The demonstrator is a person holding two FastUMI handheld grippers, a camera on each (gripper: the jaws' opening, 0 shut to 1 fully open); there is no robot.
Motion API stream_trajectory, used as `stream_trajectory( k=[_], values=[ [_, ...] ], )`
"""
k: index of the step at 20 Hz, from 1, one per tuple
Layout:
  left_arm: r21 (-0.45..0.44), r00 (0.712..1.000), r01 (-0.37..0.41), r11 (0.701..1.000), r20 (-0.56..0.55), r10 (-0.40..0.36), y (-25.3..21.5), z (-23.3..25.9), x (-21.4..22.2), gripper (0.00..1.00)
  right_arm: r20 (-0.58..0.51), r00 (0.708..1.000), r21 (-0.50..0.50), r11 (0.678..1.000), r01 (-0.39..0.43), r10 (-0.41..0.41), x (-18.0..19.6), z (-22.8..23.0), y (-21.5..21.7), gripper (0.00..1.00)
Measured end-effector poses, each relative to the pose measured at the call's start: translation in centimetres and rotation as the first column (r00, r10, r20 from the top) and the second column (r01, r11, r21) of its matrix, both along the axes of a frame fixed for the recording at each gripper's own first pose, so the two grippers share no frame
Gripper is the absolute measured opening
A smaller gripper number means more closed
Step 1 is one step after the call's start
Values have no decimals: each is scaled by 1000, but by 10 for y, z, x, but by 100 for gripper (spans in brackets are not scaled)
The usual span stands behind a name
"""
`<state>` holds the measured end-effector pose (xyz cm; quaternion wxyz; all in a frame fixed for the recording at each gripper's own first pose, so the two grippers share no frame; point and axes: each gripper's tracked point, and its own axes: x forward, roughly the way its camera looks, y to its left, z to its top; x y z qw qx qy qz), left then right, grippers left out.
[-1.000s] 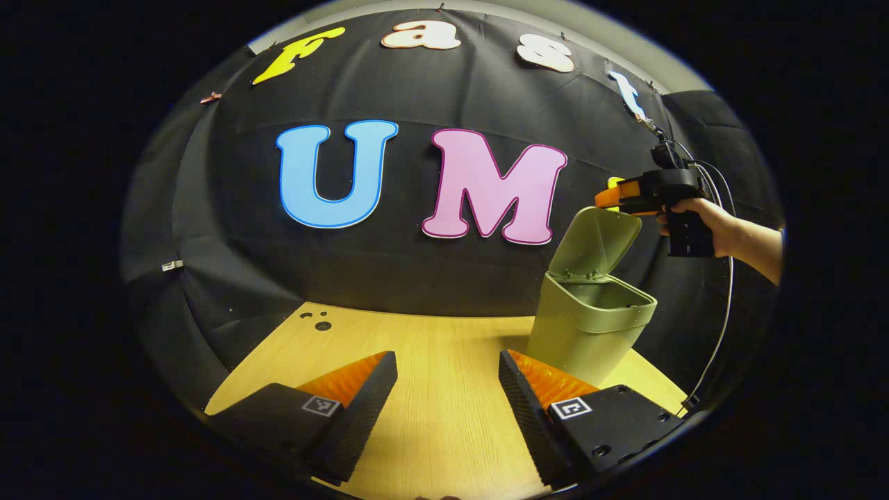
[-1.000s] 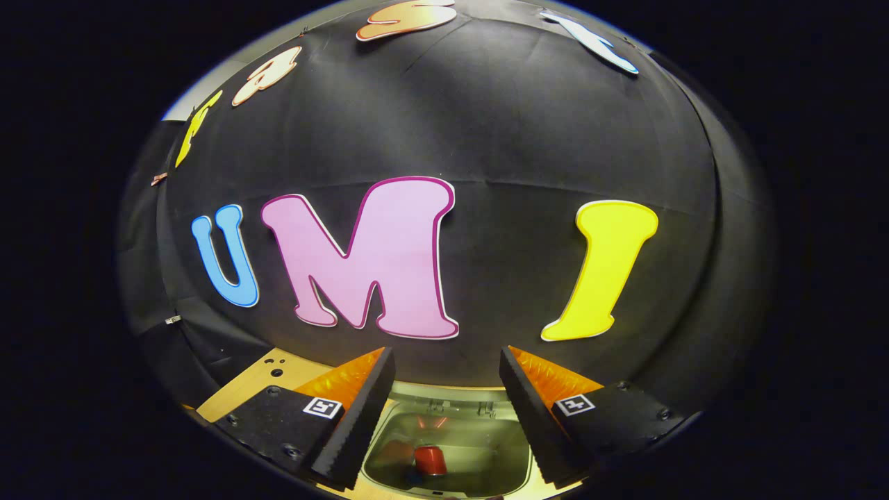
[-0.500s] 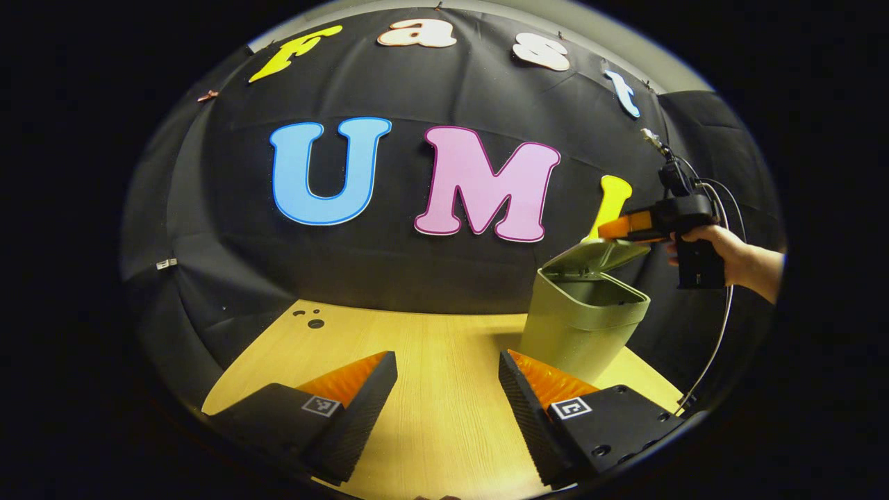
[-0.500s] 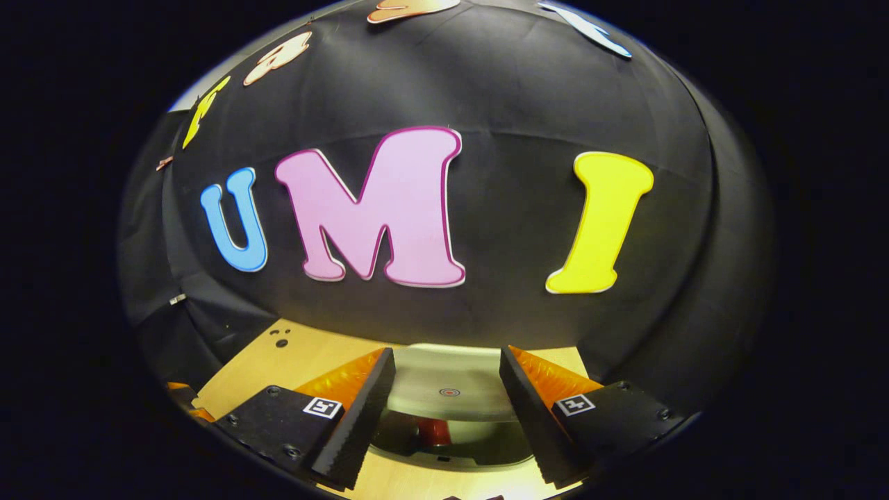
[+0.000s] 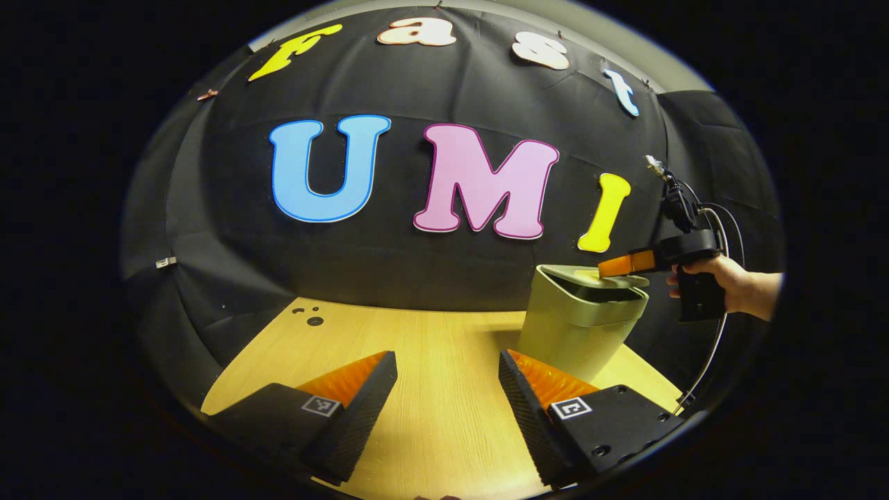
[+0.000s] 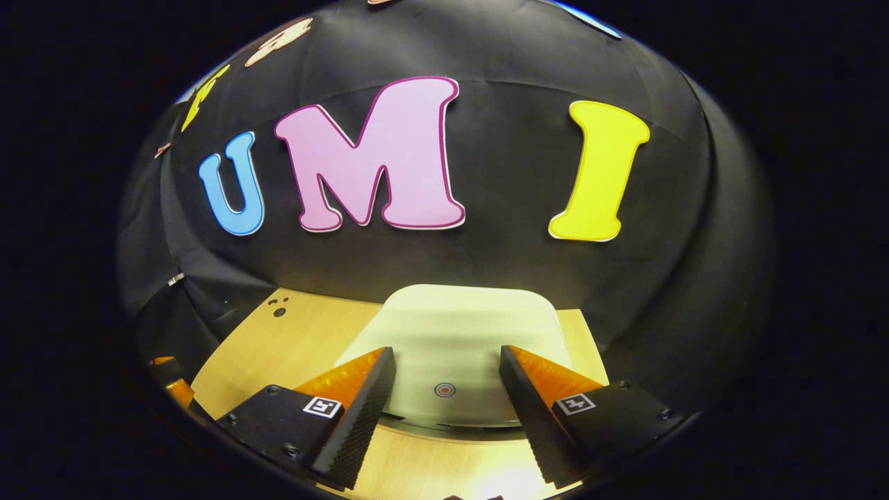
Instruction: Press the lid of the desktop garbage bin to open it, pick up the crumpled paper on the desktop and throw it into the bin, then pick up the pop can on the desktop and drop it into the bin, and finally close the garbage bin lid.
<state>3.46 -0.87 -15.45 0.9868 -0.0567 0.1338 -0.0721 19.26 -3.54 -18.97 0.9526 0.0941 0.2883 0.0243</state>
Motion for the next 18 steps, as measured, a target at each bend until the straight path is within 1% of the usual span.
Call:
stream_trajectory(
  k=[5, 8, 12, 15, 18],
  values=[
    [1, 1000, 1, 1000, -3, -1, -1, -2, -1, 94, -29, 1000, -9, 1000, -3, 3, -6, -14, 2, 95],
    [3, 1000, 1, 1000, -6, -1, -2, -3, -2, 94, -17, 1000, -7, 1000, 5, -5, -10, -12, 1, 96],
    [5, 1000, -3, 1000, -12, 3, -2, -5, -3, 94, 10, 999, 3, 999, 36, -36, -8, -15, 1, 96],
    [6, 1000, -7, 1000, -13, 7, -1, -5, -4, 94, 38, 998, -15, 999, 45, -45, -11, -17, 2, 96],
    [7, 1000, -9, 1000, -15, 10, 0, -6, -5, 94, 17, 999, -6, 999, 45, -45, -16, -22, 4, 96]
  ],
)
